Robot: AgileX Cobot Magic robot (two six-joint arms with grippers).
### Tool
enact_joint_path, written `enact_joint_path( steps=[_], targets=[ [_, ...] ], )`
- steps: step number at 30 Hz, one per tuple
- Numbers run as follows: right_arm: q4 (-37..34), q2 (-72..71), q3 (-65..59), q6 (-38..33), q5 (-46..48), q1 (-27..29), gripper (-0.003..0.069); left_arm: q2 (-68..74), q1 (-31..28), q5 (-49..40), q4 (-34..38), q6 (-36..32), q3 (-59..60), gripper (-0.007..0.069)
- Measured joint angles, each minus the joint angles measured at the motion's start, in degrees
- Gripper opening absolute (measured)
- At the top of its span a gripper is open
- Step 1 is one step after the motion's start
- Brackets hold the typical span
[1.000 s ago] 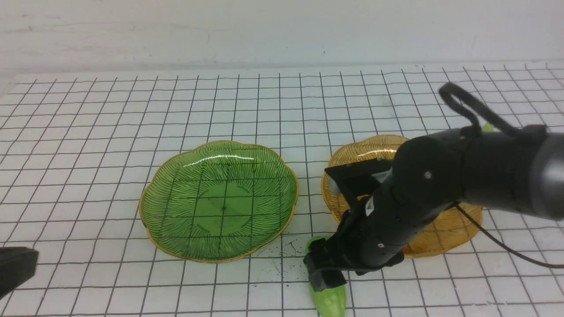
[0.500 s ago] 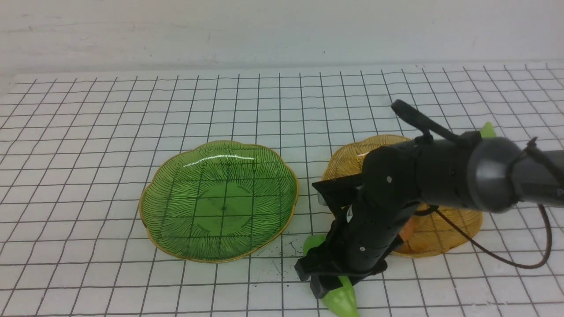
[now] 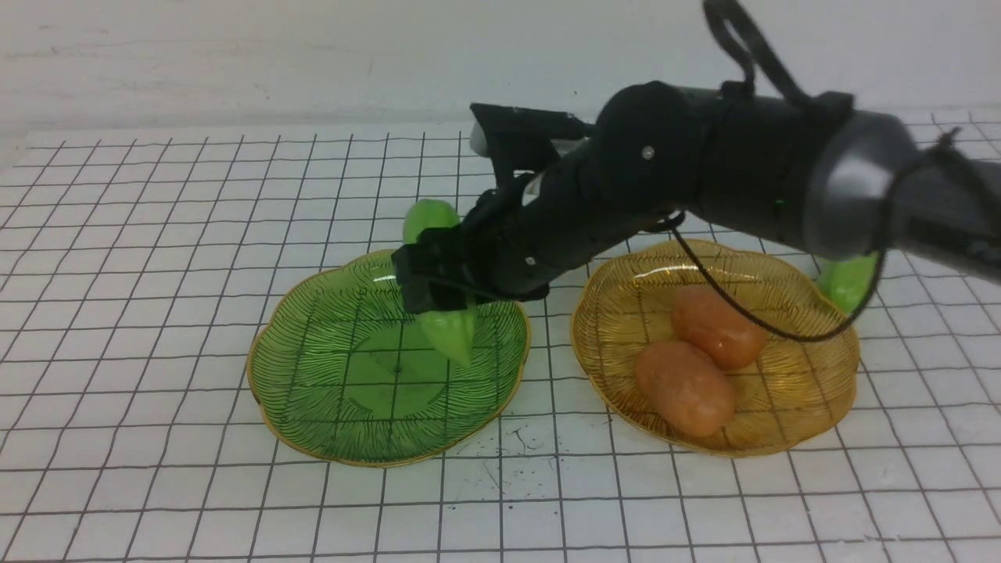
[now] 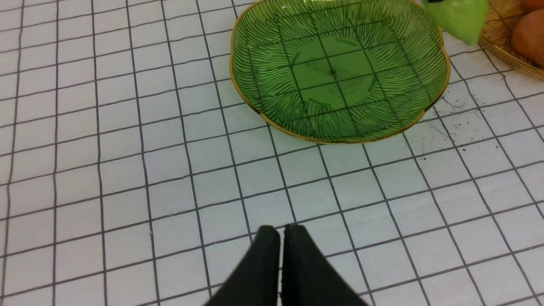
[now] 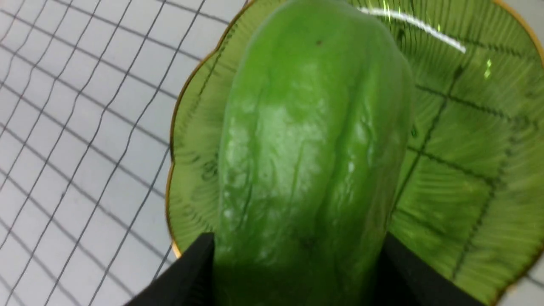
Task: Put different types of vegetables on the plate.
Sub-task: 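Carry the green vegetable from the table to the plate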
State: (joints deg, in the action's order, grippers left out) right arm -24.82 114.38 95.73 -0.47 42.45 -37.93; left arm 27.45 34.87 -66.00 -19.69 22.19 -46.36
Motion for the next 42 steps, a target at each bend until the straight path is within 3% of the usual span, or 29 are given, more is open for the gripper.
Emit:
enact_joint_path(
  steps=[7, 13, 17, 20, 25, 29, 32, 37, 40, 42],
  targets=[
    [0.0, 12.69, 13.96, 1.42, 11.21, -0.04, 0.0407, 0.0, 0.0, 0.0, 0.0, 0.23, 0.0, -0.0008],
    [4.07, 15.43, 23.46, 1.73, 23.55, -0.11, 0.0603, 0.0, 0.0, 0.0, 0.0, 0.23, 0.0, -0.0008],
    [8.8, 15.01, 28.89, 1.73, 27.77, -0.11, 0.0633, 0.0, 0.0, 0.0, -1.14, 0.23, 0.0, -0.0008],
    [17.28, 12.76, 30.7, 2.5, 28.47, 0.03, 0.0603, -0.01, 0.0, 0.0, -2.09, 0.23, 0.0, -0.0008],
    [35.47, 6.28, 31.21, 8.7, 29.01, 5.0, 0.0409, -0.01, 0.0, -0.23, -2.76, -0.49, 0.0, -0.0008],
    [37.14, 3.12, 31.25, 11.4, 29.06, 12.92, 0.0242, -0.01, 0.0, -0.23, -2.83, -0.86, 0.0, -0.0008],
    [32.51, 1.85, 31.27, 12.15, 29.39, 21.66, 0.0126, -0.01, 0.0, -0.23, -2.83, -1.01, 0.0, -0.0008],
    [24.4, 2.56, 30.73, 13.25, 29.58, 32.78, 0.0094, -0.01, 0.0, -1.8, -2.83, -1.01, 0.0, -0.0008],
    [21.38, 4.15, 30.6, 13.29, 29.73, 37.18, 0.0134, -0.01, 0.0, -2.95, -2.83, -1.01, 0.0, -0.0008],
    [19.1, 6.17, 30.59, 13.35, 29.73, 40.48, 0.0213, -0.01, 0.0, -4.01, -2.83, -1.01, 0.0, -0.0008]
  ],
)
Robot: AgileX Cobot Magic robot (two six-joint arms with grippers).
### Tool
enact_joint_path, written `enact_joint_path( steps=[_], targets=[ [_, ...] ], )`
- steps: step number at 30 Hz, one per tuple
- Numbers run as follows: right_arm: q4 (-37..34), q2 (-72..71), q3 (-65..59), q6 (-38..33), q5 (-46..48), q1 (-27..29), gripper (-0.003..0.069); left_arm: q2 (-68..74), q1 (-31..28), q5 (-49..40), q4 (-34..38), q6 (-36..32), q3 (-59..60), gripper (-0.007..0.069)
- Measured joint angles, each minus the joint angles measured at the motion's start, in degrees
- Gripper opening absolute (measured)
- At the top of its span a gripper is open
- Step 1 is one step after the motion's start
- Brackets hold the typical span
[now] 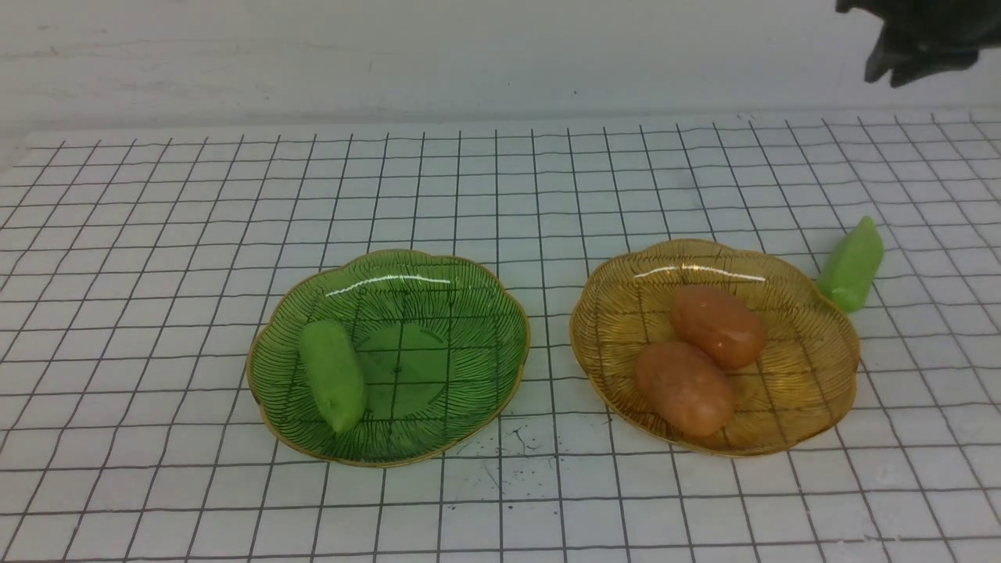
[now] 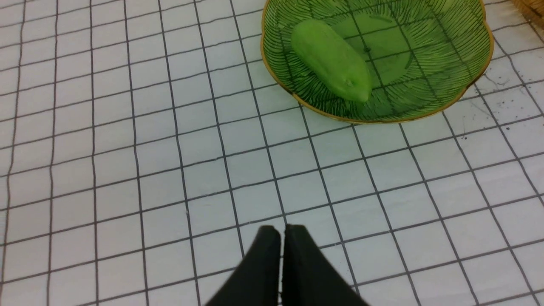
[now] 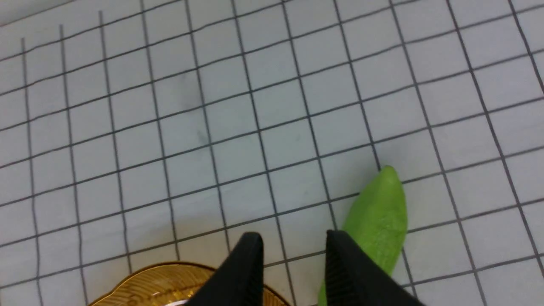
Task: Put different types of vegetables on the plate.
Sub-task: 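Carry the green vegetable from the table to the plate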
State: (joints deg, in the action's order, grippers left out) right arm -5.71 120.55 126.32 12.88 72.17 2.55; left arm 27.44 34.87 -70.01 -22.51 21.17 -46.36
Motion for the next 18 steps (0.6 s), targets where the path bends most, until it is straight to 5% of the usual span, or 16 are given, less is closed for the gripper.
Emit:
enact_joint_path(
  steps=[8, 11, 18],
  targets=[
    [-2.3, 10.47, -0.05, 0.0, -0.1, 3.35, 0.0584, 0.0, 0.0, -0.7, 0.0, 0.15, 0.0, -0.0008],
    [-2.37, 14.75, -0.05, 0.0, -0.45, 3.3, 0.0638, 0.0, 0.0, -0.7, 0.0, 0.55, 0.0, -0.0008],
    [-2.31, 18.43, -0.05, 0.0, -0.85, 3.3, 0.0632, 0.0, 0.0, -0.7, 0.23, 0.63, 0.0, -0.0008]
  ],
)
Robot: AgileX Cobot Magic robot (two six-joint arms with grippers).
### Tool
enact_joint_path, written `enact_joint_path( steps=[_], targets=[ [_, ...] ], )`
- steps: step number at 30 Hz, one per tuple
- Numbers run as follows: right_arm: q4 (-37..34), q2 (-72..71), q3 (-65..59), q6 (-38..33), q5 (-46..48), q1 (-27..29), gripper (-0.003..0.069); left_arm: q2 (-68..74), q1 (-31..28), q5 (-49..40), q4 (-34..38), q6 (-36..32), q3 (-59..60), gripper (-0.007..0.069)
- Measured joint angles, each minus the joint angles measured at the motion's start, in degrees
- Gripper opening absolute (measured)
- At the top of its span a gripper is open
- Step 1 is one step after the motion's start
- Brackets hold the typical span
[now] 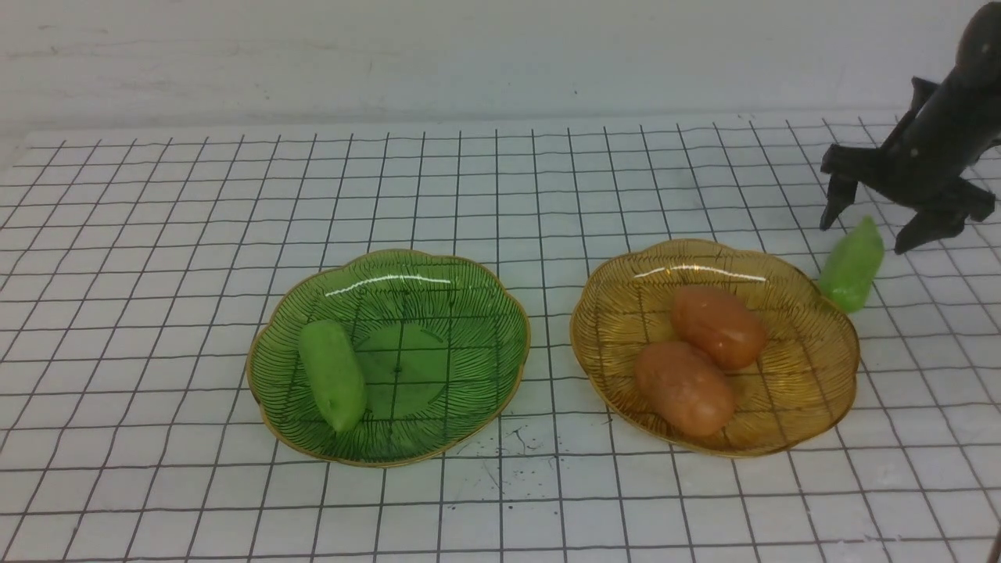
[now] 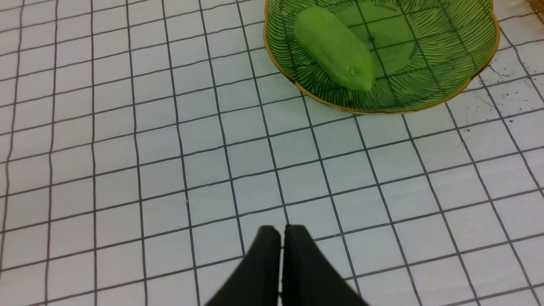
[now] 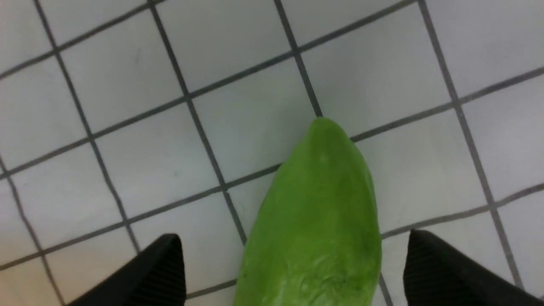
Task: Put different types of vegetables on the plate.
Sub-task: 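Carry the green vegetable from the table to the plate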
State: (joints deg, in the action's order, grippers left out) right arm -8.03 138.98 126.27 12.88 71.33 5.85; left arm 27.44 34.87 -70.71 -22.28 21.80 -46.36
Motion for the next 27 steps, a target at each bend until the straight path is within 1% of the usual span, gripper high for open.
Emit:
enact_joint_path(
  steps=[2, 8, 9, 10, 11, 18, 20, 21, 23, 24, 25, 27],
  targets=[
    [0.0, 0.63, 0.0, 0.0, -0.07, 0.0, 0.0621, 0.0, 0.0, 0.0, 0.04, 0.0, 0.0, -0.0008],
    [0.05, 2.36, 0.0, -1.94, -0.12, 0.0, 0.0538, 0.0, 0.0, 0.0, 0.12, 0.72, 0.0, -0.0008],
    [0.05, 2.38, 0.0, -2.12, -0.12, 0.0, 0.0499, 0.0, 0.0, 0.0, 0.12, 1.06, 0.0, -0.0008],
    [0.0, 2.38, 0.0, -2.44, -0.12, 0.0, 0.043, 0.0, 0.0, 0.0, 0.13, 1.38, 0.0, -0.0008],
    [-0.09, 2.24, 0.0, -2.5, -0.12, 0.0, 0.0398, 0.0, 0.0, 0.0, 0.18, 1.51, 0.0, -0.0008],
    [-0.14, -3.03, 0.9, -2.81, 0.0, 0.0, 0.0403, 0.0, 0.0, -0.31, 0.23, 1.7, 0.0, -0.0008],
    [-1.38, -7.08, 3.18, -2.81, 0.05, 0.0, 0.0403, 0.0, 0.0, -0.64, 0.23, 1.71, 0.0, -0.0008],
    [-2.83, -8.79, 4.44, -2.81, 0.05, 0.0, 0.0403, 0.0, 0.0, -0.7, 0.17, 1.71, 0.0, -0.0008],
    [-8.27, -11.42, 6.77, -2.75, 0.05, 0.0, 0.0403, 0.0, 0.0, -0.7, -0.01, 1.71, 0.0, -0.0008],
    [-8.27, -11.69, 7.0, -2.75, 0.05, -0.08, 0.0403, 0.0, 0.0, -0.65, -0.01, 1.71, 0.0, -0.0008],
    [-15.55, -13.91, 8.38, -3.08, 0.05, -0.83, 0.0403, 0.0, 0.0, -0.07, -0.21, 1.71, 0.0, -0.0008],
    [-22.17, -14.89, 8.75, -4.9, 0.05, -2.66, 0.0403, 0.0, 0.0, 0.76, -0.22, 1.71, 0.0, -0.0008]
  ],
)
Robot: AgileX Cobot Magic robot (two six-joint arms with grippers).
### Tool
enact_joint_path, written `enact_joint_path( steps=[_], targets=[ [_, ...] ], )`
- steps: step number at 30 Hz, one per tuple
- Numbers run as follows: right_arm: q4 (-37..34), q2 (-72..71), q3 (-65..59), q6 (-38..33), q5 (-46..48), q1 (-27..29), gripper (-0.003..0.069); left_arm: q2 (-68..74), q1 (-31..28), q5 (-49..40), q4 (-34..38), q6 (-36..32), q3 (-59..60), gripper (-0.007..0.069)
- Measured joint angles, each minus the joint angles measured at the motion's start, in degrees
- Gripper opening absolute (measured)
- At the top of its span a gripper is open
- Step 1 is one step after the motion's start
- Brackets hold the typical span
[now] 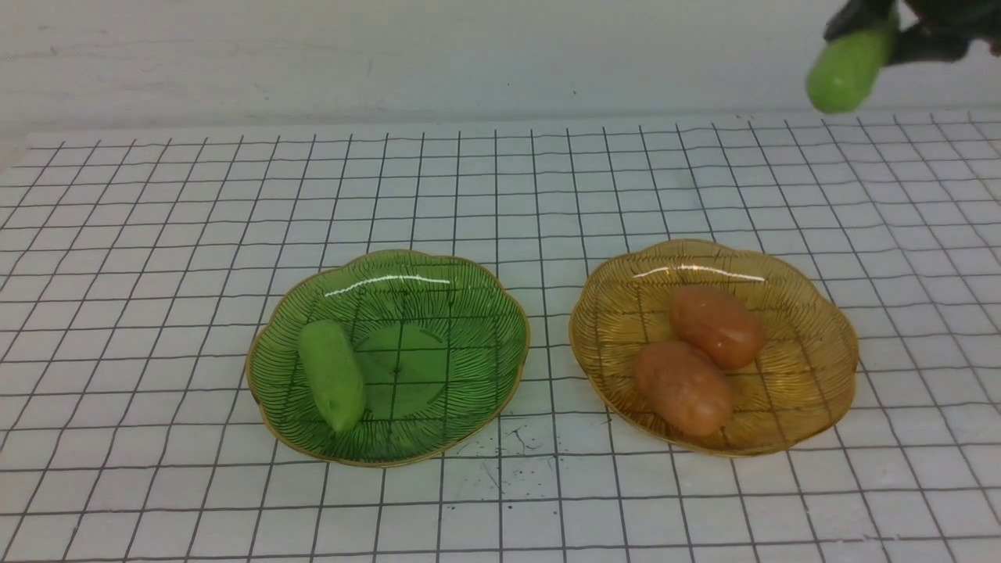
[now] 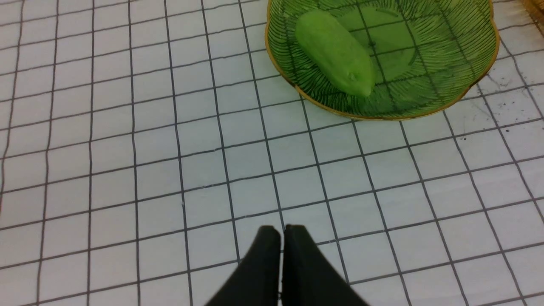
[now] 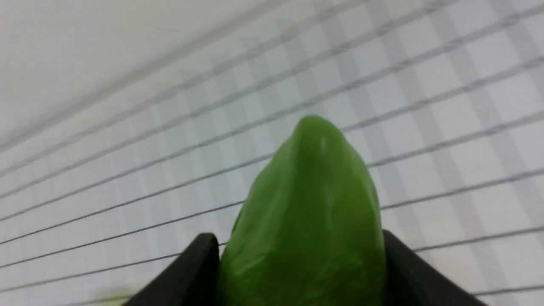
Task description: Put different types of vegetables on the plate.
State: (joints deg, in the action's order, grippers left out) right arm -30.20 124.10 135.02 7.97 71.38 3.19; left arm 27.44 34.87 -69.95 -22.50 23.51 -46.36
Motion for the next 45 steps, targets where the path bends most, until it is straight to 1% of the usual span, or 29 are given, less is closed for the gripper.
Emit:
enact_joint_path(
  steps=[1, 2, 4, 6, 7, 10, 11, 13, 16, 19, 21, 25, 28, 31, 33, 36, 37, 39, 40, 41, 42, 43, 44, 45],
  targets=[
    [-0.53, -0.05, 0.06, -0.3, 0.0, -0.61, 0.0403, 0.0, 0.0, 0.08, 0.0, 0.0, 0.0, -0.0008],
    [-3.15, -0.11, 0.06, -2.15, 0.0, -2.83, 0.0403, 0.0, 0.0, 1.16, 0.0, 0.0, 0.0, -0.0008],
    [-3.83, 0.54, 0.06, -5.46, 0.11, -9.42, 0.0403, 0.0, 0.0, 2.22, 0.0, 0.0, 0.0, -0.0008],
    [-2.04, 1.4, 0.06, -6.53, 0.23, -15.79, 0.0403, 0.0, 0.0, 2.75, 0.05, 0.05, 0.0, -0.0008],
    [-0.61, 1.86, 0.06, -6.78, 0.31, -18.05, 0.0403, 0.0, 0.0, 2.8, 0.32, 0.11, 0.0, -0.0008],
    [3.2, 3.31, 0.06, -7.05, 0.45, -23.96, 0.0403, 0.0, 0.0, 2.8, 1.47, 0.16, 0.0, -0.0008],
    [5.23, 4.37, 0.06, -6.93, 0.45, -26.86, 0.0404, 0.0, 0.0, 2.8, 2.22, 0.22, 0.0, -0.0008],
    [6.7, 5.67, 0.06, -6.68, 0.45, -29.53, 0.0413, 0.0, 0.0, 2.8, 2.98, 0.22, 0.0, -0.0008],
    [10.45, 10.29, 0.06, -5.66, 0.45, -35.84, 0.0477, 0.0, 0.0, 2.8, 4.83, 0.27, 0.0, -0.0008],
    [12.4, 13.38, 0.0, -5.48, 0.45, -38.55, 0.0528, 0.0, 0.0, 2.68, 5.23, 0.27, 0.0, -0.0008],
    [13.14, 15.18, -0.05, -4.85, 0.45, -39.43, 0.0548, 0.0, 0.0, 2.24, 5.23, 0.27, 0.0, -0.0008],
    [13.94, 16.18, -0.15, -4.28, 0.45, -39.52, 0.0556, 0.0, 0.0, 0.5, 5.23, 0.27, 0.0, -0.0008],
    [14.8, 14.25, -0.15, -4.64, 0.39, -39.05, 0.0541, 0.0, 0.0, -0.97, 5.23, 0.22, 0.0, -0.0008],
    [16.63, 10.07, -0.15, -5.02, 0.45, -38.05, 0.0497, 0.0, 0.0, -2.03, 5.23, 0.22, 0.0, -0.0008],
    [18.58, 5.39, -0.15, -5.03, 0.51, -36.57, 0.044, 0.0, 0.0, -2.16, 5.23, 0.22, 0.0, -0.0008],
    [21.62, -1.78, -0.09, -5.03, 0.57, -34.52, 0.0341, 0.0, 0.0, -2.22, 5.23, 0.22, 0.0, -0.0008],
    [23.28, -5.88, -0.09, -5.03, 0.59, -33.11, 0.0279, 0.0, 0.0, -2.22, 5.23, 0.22, 0.0, -0.0008],
    [25.36, -11.12, -0.03, -5.03, 0.78, -31.72, 0.0195, 0.0, 0.0, -2.27, 5.23, 0.22, 0.0, -0.0008],
    [25.54, -11.68, -0.03, -5.03, 0.85, -31.42, 0.0186, 0.0, 0.0, -2.27, 5.23, 0.22, 0.0, -0.0008],
    [27.29, -16.18, 0.02, -4.97, 1.09, -30.45, 0.0115, 0.0, 0.0, -2.27, 5.23, 0.22, 0.0, -0.0008],
    [27.51, -17.28, 0.02, -4.97, 1.08, -30.24, 0.0097, 0.0, 0.0, -2.27, 5.23, 0.22, 0.0, -0.0008],
    [29.05, -21.51, 0.04, -4.57, 1.39, -29.57, 0.0044, 0.0, 0.0, -2.27, 5.23, 0.22, 0.0, -0.0008],
    [30.2, -23.59, 0.04, -4.43, 1.52, -29.39, 0.002, 0.0, 0.0, -2.27, 5.23, 0.22, 0.0, -0.0008],
    [30.83, -25.62, -0.04, -4.32, 1.59, -29.3, 0.001, 0.0, 0.0, -2.11, 5.23, 0.22, 0.0, -0.0008]
  ],
)
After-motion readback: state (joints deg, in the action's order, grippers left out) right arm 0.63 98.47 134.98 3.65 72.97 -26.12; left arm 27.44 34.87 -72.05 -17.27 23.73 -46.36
